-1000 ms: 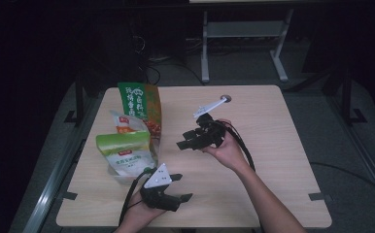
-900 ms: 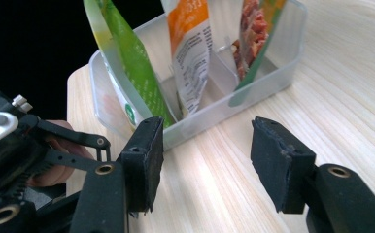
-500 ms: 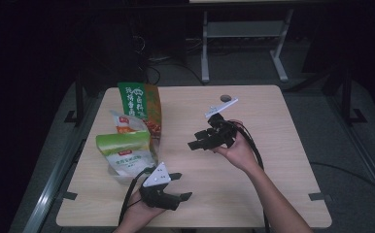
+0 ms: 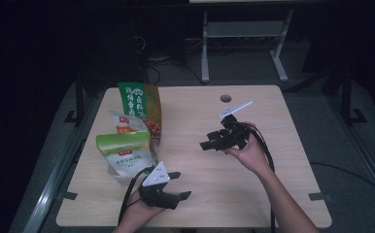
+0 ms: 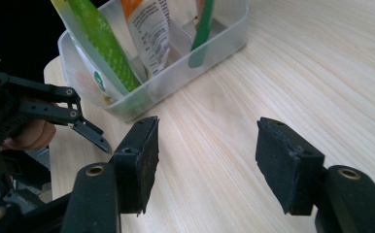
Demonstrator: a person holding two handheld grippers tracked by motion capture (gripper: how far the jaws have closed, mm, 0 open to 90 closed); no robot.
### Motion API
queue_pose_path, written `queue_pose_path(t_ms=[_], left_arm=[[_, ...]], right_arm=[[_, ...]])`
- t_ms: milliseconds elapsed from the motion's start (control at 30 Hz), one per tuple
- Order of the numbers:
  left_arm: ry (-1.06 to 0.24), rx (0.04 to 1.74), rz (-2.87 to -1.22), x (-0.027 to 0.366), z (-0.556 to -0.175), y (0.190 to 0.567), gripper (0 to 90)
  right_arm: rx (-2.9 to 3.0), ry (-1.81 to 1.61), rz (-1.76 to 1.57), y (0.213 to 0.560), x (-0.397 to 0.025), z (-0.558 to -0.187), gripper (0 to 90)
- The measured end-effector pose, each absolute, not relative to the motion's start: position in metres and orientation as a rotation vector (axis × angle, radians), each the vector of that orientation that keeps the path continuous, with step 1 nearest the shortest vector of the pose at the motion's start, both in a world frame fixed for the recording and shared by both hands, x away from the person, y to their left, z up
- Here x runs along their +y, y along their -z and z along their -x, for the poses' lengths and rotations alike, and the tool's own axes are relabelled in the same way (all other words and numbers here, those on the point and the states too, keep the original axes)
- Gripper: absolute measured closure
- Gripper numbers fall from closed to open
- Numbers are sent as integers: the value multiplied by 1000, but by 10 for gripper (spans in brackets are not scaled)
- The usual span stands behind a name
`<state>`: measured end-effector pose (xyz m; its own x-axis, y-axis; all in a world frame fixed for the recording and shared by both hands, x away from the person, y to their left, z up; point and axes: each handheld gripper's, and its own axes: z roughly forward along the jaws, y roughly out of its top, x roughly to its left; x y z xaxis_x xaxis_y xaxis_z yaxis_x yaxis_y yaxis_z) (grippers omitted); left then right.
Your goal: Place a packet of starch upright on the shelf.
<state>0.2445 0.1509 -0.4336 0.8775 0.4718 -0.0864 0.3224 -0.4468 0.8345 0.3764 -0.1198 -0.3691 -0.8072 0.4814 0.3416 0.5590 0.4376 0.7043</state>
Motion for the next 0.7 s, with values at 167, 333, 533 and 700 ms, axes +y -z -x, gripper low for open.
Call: queue_pose_path(t_ms=[167, 333, 533, 700], left_arm=[[-196, 577, -2076, 151, -245, 433, 277], [-200, 576, -2074, 152, -245, 433, 276], [-201, 582, -2074, 153, -246, 432, 276], [-203, 587, -2069, 154, -246, 432, 276]], right_arm=[[-2576, 1325, 969, 369, -131, -374, 395], [-2562, 1344, 1005, 371, -144, -372, 394], [-2548, 1340, 1045, 375, -158, -369, 394], [-2536, 1344, 1073, 378, -169, -366, 394]])
